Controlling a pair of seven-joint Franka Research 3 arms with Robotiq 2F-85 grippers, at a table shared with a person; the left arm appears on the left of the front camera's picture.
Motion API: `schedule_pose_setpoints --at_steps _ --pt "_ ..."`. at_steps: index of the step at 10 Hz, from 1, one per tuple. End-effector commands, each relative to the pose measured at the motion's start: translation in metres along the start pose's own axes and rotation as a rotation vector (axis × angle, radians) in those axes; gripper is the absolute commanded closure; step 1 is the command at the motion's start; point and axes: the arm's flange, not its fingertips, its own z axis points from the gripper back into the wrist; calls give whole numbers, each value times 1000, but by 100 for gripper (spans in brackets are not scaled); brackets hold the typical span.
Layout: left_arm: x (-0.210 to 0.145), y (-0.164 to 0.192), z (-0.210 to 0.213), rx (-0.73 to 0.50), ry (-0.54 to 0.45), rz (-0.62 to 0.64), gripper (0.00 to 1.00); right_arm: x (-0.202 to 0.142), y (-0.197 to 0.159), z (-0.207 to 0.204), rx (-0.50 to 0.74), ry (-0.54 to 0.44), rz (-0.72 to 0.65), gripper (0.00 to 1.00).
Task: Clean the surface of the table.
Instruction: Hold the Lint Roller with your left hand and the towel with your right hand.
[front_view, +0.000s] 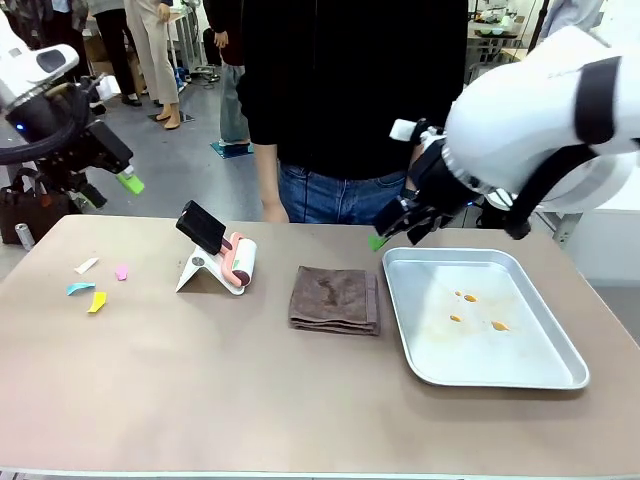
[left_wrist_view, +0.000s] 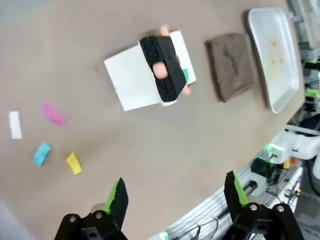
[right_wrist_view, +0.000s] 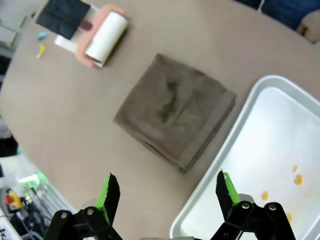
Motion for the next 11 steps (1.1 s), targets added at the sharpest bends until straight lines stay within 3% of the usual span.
schedule_pose_setpoints --at_steps 1,3,5,6,7,8,11 --pt "21 6 -9 -30 -27 135 0 18 8 -11 -10 18 -43 0" --pt "30 3 -28 -6 -54 223 0 30 18 -43 -40 44 -150 0" --pt "36 -1 -41 -3 -58 281 0 32 25 -65 -109 5 -254 0" --pt "30 11 -32 -10 -32 205 0 31 21 -67 -191 -29 -303 0" --pt "30 11 -32 -10 -32 205 0 27 14 -61 -237 -43 -301 0" --pt "30 11 -32 -10 -32 205 0 25 12 -63 -77 9 -241 0" --pt "30 11 -32 -10 -32 205 0 25 12 -63 -77 9 -241 0"
